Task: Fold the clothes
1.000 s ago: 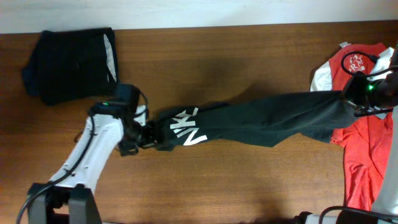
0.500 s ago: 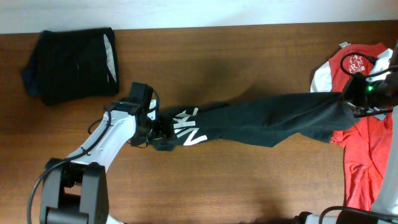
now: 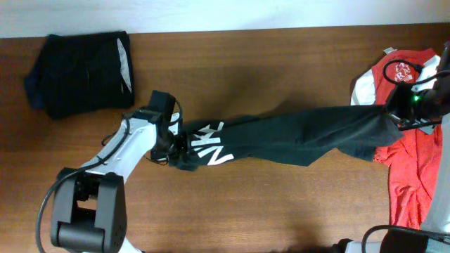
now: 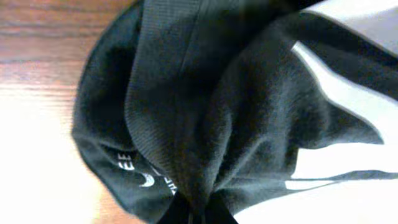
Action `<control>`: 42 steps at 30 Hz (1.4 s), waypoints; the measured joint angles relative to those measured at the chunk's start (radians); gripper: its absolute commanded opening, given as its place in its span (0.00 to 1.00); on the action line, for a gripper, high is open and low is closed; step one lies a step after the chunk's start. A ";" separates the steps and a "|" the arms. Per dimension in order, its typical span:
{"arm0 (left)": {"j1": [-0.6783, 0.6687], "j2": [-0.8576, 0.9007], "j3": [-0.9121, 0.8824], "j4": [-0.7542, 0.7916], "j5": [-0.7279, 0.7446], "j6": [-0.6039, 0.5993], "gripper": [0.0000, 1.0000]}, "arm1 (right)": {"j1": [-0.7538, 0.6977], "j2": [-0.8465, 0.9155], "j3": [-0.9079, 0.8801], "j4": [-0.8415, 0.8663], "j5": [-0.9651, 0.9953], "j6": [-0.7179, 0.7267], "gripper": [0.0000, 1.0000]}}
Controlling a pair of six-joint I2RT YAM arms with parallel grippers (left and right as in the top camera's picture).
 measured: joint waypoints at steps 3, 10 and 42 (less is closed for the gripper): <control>-0.001 -0.016 0.111 -0.162 -0.035 0.000 0.00 | 0.000 0.000 0.000 -0.009 -0.001 0.000 0.04; -0.002 -0.360 0.367 -0.500 -0.137 -0.029 0.00 | 0.000 -0.174 -0.002 -0.050 -0.021 0.000 0.04; 0.148 0.340 0.893 -0.644 -0.293 -0.085 0.89 | 0.201 0.456 0.351 -0.129 -0.040 -0.010 0.99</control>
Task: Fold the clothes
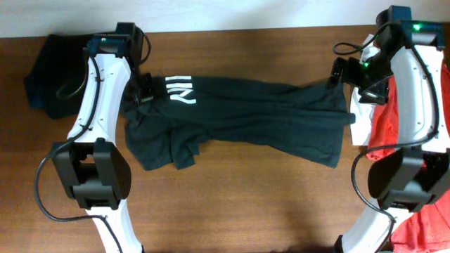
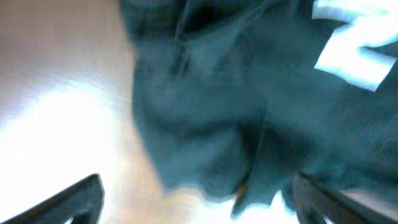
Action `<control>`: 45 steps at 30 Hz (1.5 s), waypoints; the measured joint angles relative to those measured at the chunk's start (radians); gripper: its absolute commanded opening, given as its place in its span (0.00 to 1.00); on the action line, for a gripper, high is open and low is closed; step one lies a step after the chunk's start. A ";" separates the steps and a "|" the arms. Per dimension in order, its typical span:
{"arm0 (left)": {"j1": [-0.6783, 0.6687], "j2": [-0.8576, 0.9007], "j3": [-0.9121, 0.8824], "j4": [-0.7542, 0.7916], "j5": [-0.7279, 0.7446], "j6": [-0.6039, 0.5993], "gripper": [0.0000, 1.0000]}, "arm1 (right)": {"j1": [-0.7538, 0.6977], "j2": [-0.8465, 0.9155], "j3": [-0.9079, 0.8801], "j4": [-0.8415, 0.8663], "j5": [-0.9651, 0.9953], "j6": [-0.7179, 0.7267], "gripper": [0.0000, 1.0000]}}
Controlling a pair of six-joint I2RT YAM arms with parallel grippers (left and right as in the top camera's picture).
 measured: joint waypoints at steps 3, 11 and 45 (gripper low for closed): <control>-0.024 -0.010 0.000 -0.108 0.021 0.003 0.89 | 0.000 -0.029 0.001 -0.061 0.000 0.000 0.99; -0.145 -0.026 -0.124 -0.069 0.119 0.003 0.89 | 0.000 -0.047 0.001 -0.146 0.043 0.000 0.99; -0.157 -0.333 -0.430 0.163 0.162 0.042 0.01 | 0.000 -0.059 -0.113 0.048 0.076 -0.023 0.99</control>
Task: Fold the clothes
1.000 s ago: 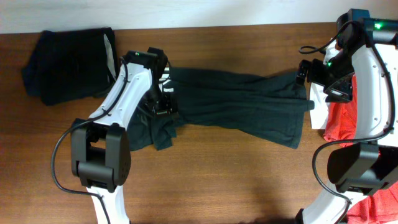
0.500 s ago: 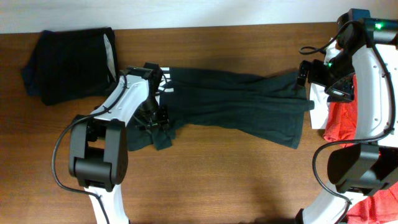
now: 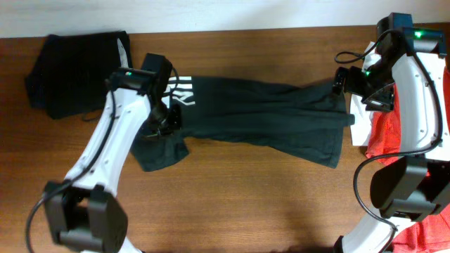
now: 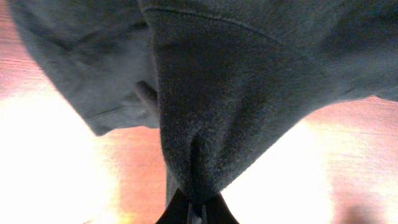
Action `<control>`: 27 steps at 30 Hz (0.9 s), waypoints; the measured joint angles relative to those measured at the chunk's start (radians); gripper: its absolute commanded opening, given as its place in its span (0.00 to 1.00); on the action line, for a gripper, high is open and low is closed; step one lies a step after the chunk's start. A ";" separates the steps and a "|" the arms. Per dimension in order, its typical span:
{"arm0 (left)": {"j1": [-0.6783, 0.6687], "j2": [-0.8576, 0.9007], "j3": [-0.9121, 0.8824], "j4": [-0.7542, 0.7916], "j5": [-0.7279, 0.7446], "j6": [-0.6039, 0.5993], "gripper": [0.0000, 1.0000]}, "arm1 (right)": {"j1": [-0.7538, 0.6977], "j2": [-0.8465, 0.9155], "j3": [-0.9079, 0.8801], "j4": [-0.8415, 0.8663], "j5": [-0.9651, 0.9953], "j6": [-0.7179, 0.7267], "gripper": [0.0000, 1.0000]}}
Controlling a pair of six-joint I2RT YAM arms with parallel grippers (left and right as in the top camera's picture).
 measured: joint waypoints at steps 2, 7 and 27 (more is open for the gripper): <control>0.000 -0.039 0.002 -0.021 -0.006 0.000 0.01 | 0.000 0.000 -0.027 0.050 0.000 -0.001 0.99; 0.023 -0.043 0.002 -0.053 -0.026 0.000 0.01 | 0.000 0.000 -0.116 0.158 0.031 0.000 0.99; 0.133 -0.043 0.002 -0.060 -0.053 0.000 0.01 | -0.001 0.158 -0.348 0.325 0.068 0.033 0.74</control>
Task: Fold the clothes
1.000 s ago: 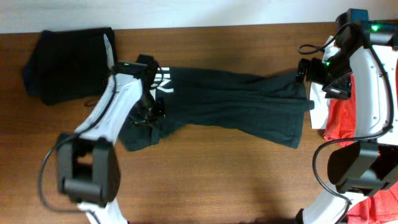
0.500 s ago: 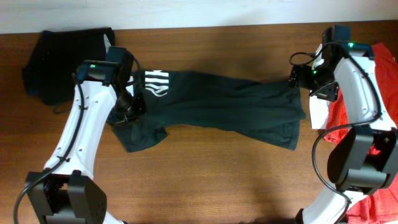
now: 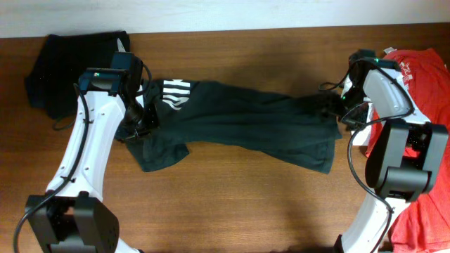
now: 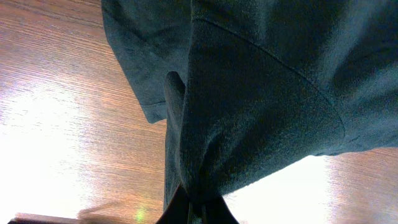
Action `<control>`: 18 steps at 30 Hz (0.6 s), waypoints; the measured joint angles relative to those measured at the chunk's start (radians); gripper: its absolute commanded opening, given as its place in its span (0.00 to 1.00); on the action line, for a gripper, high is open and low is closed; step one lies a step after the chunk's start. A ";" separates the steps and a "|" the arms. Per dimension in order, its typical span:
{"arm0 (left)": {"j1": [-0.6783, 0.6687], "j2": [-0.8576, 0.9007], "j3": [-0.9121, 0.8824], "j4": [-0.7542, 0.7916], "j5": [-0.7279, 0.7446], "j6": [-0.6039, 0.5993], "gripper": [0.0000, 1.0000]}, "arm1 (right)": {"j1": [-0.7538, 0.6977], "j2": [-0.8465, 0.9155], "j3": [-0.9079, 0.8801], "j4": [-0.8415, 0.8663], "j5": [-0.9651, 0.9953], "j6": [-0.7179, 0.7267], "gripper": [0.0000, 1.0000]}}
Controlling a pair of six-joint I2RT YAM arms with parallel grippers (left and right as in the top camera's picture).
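Observation:
A dark green T-shirt (image 3: pixel 253 123) with white lettering (image 3: pixel 172 95) lies spread across the middle of the table. My left gripper (image 3: pixel 137 128) is at the shirt's left end, shut on a bunched fold of it. In the left wrist view that fold (image 4: pixel 261 93) hangs from the closed left gripper (image 4: pixel 196 214) above the wood. My right gripper (image 3: pixel 342 107) is at the shirt's right edge. It is dark against the dark cloth, so its jaws cannot be read.
A stack of folded black clothes (image 3: pixel 70 67) sits at the far left corner. A red garment (image 3: pixel 418 67) lies at the right edge behind the right arm, with more red cloth (image 3: pixel 415 218) at the near right. Bare wooden table (image 3: pixel 246 211) shows in front.
My left gripper has shifted left, still holding the fold at the shirt's left end. The right gripper has come nearer along the shirt's right edge, and the right arm has folded in.
First the shirt hung stretched like a rope between both grippers. Then it lay spread on the table, both arms at the far side and the left jaws open. After that the left gripper was shut on a fold at the lower left, and now holds it farther left.

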 measured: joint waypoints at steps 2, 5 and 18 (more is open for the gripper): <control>0.000 0.000 0.000 0.003 0.000 0.000 0.01 | 0.000 0.000 -0.005 -0.002 0.003 0.001 0.75; 0.000 0.000 0.000 -0.001 0.000 0.000 0.01 | -0.002 0.000 -0.050 0.030 0.019 0.002 0.74; 0.000 0.000 0.000 0.000 -0.003 0.000 0.01 | -0.003 0.002 -0.163 0.113 0.023 0.001 0.27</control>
